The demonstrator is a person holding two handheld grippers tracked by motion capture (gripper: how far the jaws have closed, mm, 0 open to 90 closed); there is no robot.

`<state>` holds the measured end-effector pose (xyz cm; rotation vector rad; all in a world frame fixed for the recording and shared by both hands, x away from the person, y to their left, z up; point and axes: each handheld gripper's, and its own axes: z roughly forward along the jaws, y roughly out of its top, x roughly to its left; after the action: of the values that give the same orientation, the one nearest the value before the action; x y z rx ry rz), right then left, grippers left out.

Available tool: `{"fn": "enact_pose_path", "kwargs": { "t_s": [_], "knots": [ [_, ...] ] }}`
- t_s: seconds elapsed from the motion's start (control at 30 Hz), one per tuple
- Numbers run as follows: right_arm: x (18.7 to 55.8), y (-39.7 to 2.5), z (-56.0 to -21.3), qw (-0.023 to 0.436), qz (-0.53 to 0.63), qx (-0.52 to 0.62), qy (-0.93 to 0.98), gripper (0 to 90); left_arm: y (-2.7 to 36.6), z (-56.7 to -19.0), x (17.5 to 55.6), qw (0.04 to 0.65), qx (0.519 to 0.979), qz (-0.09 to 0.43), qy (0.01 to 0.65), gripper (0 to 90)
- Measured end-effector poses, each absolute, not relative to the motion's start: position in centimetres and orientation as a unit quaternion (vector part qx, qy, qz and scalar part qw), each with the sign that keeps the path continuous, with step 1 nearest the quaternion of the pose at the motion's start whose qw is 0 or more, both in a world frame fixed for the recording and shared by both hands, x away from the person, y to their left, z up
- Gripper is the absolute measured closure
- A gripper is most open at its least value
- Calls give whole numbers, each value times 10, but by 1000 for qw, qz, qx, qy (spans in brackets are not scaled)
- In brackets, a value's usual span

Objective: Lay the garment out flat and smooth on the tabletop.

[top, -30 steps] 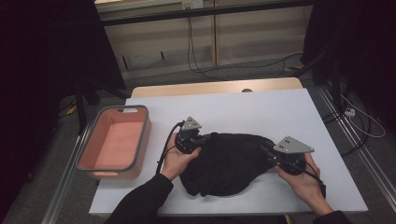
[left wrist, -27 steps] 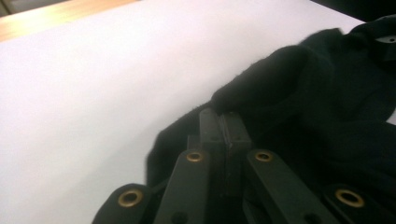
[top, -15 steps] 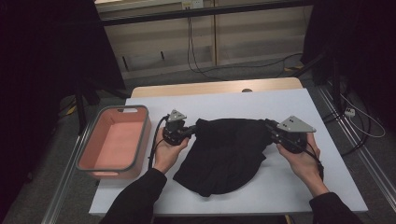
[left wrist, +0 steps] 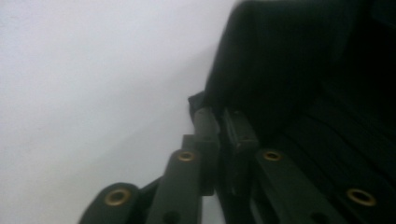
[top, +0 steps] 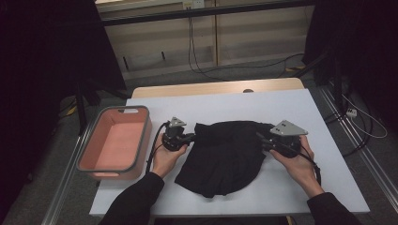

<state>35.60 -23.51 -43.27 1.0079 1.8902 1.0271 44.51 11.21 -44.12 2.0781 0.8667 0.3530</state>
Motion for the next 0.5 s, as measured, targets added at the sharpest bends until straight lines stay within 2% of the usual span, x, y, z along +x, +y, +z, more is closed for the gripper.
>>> {"fn": "enact_pose_path", "kwargs": {
  "t_s": [0.13,0.3,0.5],
  "knots": [
    [350,-226,-432,375,401,383,742,443,115,-434,434,423,830,147,331,680],
    [347,-218,-428,380,410,379,738,378,118,-432,413,422,842,152,299,579],
    [347,-209,-429,356,418,367,751,373,117,-437,394,413,856,147,273,411]
  ]
}}
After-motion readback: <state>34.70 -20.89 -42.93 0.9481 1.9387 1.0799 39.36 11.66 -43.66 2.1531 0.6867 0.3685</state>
